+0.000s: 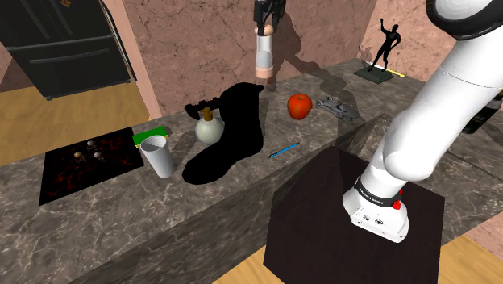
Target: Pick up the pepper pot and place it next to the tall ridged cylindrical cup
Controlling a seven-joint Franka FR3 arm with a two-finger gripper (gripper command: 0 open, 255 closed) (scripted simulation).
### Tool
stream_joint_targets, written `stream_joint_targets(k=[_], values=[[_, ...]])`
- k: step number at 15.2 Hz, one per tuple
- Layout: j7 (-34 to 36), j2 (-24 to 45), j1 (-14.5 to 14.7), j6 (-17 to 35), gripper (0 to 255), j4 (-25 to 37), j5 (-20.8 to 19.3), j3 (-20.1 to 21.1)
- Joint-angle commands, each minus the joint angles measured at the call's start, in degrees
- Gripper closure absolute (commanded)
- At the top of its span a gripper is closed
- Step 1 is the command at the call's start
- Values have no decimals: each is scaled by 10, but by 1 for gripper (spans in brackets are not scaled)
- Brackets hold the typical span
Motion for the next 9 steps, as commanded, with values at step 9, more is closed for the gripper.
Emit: stream_joint_targets(k=[9], values=[[144,-27,63,5,255,-32,-9,80]])
